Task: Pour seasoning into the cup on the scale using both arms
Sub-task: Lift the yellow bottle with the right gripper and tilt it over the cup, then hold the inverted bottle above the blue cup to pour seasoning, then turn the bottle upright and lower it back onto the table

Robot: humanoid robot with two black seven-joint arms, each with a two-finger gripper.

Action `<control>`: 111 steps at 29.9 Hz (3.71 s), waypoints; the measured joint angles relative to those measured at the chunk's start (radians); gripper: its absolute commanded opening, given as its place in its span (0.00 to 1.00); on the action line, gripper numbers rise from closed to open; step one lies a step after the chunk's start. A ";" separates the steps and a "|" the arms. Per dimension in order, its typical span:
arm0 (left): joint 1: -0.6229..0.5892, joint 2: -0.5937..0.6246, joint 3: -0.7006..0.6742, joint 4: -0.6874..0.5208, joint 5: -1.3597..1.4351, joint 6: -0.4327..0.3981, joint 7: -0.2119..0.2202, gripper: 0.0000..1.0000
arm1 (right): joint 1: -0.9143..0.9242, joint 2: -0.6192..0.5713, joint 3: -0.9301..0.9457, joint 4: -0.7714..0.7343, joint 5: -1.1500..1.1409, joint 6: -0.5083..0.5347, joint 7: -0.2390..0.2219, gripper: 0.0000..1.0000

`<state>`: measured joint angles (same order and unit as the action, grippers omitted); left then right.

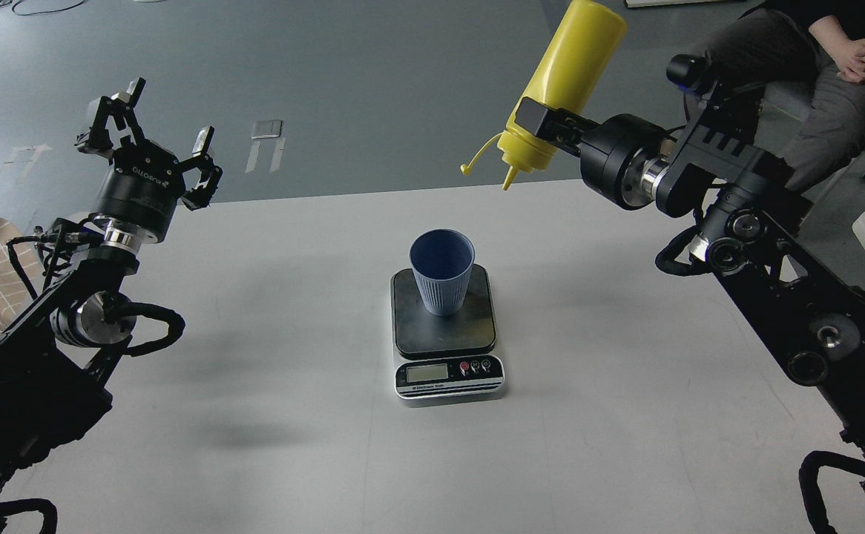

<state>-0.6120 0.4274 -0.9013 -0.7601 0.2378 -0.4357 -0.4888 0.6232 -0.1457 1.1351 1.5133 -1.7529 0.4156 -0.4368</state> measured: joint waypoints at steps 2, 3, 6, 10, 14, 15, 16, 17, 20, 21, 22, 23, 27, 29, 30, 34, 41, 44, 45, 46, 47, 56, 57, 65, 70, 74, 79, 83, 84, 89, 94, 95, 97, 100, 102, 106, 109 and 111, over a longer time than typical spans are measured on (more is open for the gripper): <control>0.000 0.000 -0.001 0.001 0.000 0.000 0.001 0.98 | 0.006 0.002 -0.046 0.002 -0.039 -0.001 0.000 0.23; 0.000 0.000 -0.001 0.001 0.000 0.000 0.001 0.98 | 0.008 0.005 -0.070 0.002 -0.057 -0.001 0.000 0.23; 0.000 0.001 -0.001 0.001 0.000 0.000 0.001 0.98 | 0.010 0.032 -0.127 0.002 -0.105 -0.003 0.000 0.23; 0.000 0.002 -0.002 0.001 0.000 0.000 0.001 0.98 | 0.012 0.077 -0.152 -0.004 -0.182 -0.005 0.002 0.23; 0.000 0.002 -0.002 0.001 0.000 0.000 0.001 0.98 | 0.012 0.113 -0.165 -0.007 -0.249 -0.008 0.013 0.23; 0.000 0.002 -0.002 0.001 0.000 0.000 0.001 0.98 | 0.011 0.118 -0.172 -0.007 -0.264 -0.009 0.020 0.21; 0.000 0.002 -0.002 0.001 0.000 0.000 0.001 0.98 | 0.011 0.121 -0.179 -0.008 -0.276 -0.010 0.026 0.15; 0.000 0.002 -0.002 0.001 0.000 0.000 0.001 0.98 | 0.011 0.124 -0.183 -0.008 -0.282 -0.011 0.030 0.15; 0.000 0.002 -0.002 0.001 0.000 0.000 0.001 0.98 | 0.010 0.128 -0.191 -0.010 -0.290 -0.012 0.038 0.03; 0.000 0.003 -0.002 0.001 0.000 0.000 0.000 0.98 | 0.010 0.128 -0.195 -0.010 -0.292 -0.012 0.039 0.00; 0.000 0.003 -0.002 0.001 0.000 0.000 0.000 0.98 | 0.009 0.128 -0.198 -0.011 -0.292 -0.012 0.039 0.00; 0.000 0.003 -0.002 0.001 0.000 0.000 0.000 0.98 | 0.008 0.128 -0.200 -0.011 -0.293 -0.013 0.039 0.00; 0.000 0.004 -0.001 0.001 0.000 0.000 0.000 0.98 | 0.003 0.127 -0.202 -0.014 -0.314 -0.021 0.040 0.00; 0.000 0.004 0.000 0.001 0.000 0.000 0.000 0.98 | -0.003 0.126 -0.204 -0.015 -0.326 -0.040 0.040 0.00; 0.000 0.004 0.000 0.001 0.000 0.000 0.000 0.98 | -0.004 0.125 -0.204 -0.017 -0.328 -0.052 0.040 0.00; 0.001 0.004 0.001 0.001 0.000 0.000 0.000 0.98 | -0.006 0.123 -0.202 -0.022 -0.330 -0.095 0.040 0.00; 0.001 0.005 0.000 0.001 0.000 0.000 0.000 0.98 | -0.018 0.133 -0.152 -0.015 -0.291 -0.181 0.039 0.00; 0.001 0.005 0.000 0.001 0.000 0.000 0.000 0.98 | -0.061 0.143 -0.067 -0.011 -0.170 -0.212 0.037 0.00; 0.001 0.006 0.000 0.001 0.000 0.000 0.000 0.98 | -0.073 0.144 -0.037 -0.011 -0.126 -0.219 0.035 0.00; 0.001 0.006 0.000 0.001 0.000 0.000 0.000 0.98 | -0.090 0.145 0.005 -0.010 -0.055 -0.224 0.032 0.00; 0.001 0.006 0.000 0.001 0.000 0.000 0.000 0.98 | -0.104 0.145 0.049 -0.010 0.009 -0.228 0.028 0.00; 0.001 0.002 0.000 0.001 0.000 0.000 0.000 0.98 | -0.139 0.146 0.407 -0.069 0.835 -0.252 -0.041 0.00; 0.001 0.001 0.001 0.001 0.000 0.000 0.000 0.98 | -0.143 0.146 0.439 -0.089 0.944 -0.256 -0.047 0.00; -0.003 -0.003 0.002 0.000 0.000 0.002 0.000 0.98 | -0.216 0.146 0.623 -0.286 1.646 -0.224 -0.052 0.00; -0.003 0.002 0.003 0.000 0.000 0.002 0.000 0.98 | -0.339 0.146 0.642 -0.295 1.758 -0.149 -0.052 0.00; -0.001 0.007 0.003 -0.001 0.000 0.002 0.000 0.98 | -0.416 0.146 0.655 -0.294 1.860 -0.098 -0.052 0.00; 0.001 0.009 0.003 -0.002 0.000 0.002 0.000 0.98 | -0.492 0.146 0.655 -0.294 1.980 -0.042 -0.052 0.00; 0.001 0.009 0.003 -0.004 0.000 0.002 0.000 0.98 | -0.540 0.146 0.645 -0.300 2.006 -0.020 -0.052 0.00; 0.002 0.009 0.002 -0.004 0.000 0.002 0.000 0.98 | -0.555 0.146 0.641 -0.302 2.014 -0.017 -0.052 0.00; 0.003 0.007 0.003 -0.004 0.000 0.001 0.000 0.98 | -0.610 0.146 0.602 -0.316 2.083 -0.008 -0.052 0.00; 0.003 0.007 0.004 -0.004 0.000 0.000 0.000 0.98 | -0.617 0.146 0.582 -0.347 2.106 -0.005 -0.052 0.00; 0.003 0.007 0.004 -0.004 0.000 0.000 0.000 0.98 | -0.617 0.146 0.582 -0.357 2.106 -0.005 -0.052 0.00; 0.003 0.007 0.003 -0.004 0.000 0.000 0.000 0.98 | -0.617 0.146 0.583 -0.375 2.107 -0.005 -0.052 0.00; 0.003 0.007 0.003 -0.004 0.000 0.000 0.000 0.98 | -0.617 0.146 0.585 -0.399 2.107 -0.005 -0.052 0.00; 0.003 0.007 0.003 -0.004 0.000 0.000 0.000 0.98 | -0.617 0.146 0.586 -0.406 2.107 -0.005 -0.052 0.00; 0.003 0.007 0.002 -0.004 0.000 0.000 0.000 0.98 | -0.615 0.146 0.586 -0.419 2.107 -0.006 -0.052 0.00; 0.003 0.007 0.002 -0.004 0.000 0.000 0.000 0.98 | -0.613 0.146 0.585 -0.424 2.107 -0.007 -0.052 0.00; 0.003 0.007 0.002 -0.004 0.000 0.000 0.000 0.98 | -0.612 0.146 0.585 -0.433 2.107 -0.007 -0.052 0.00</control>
<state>-0.6095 0.4348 -0.8989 -0.7640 0.2378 -0.4357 -0.4887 0.0109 -0.0001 1.7198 1.0801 0.3544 0.4083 -0.4886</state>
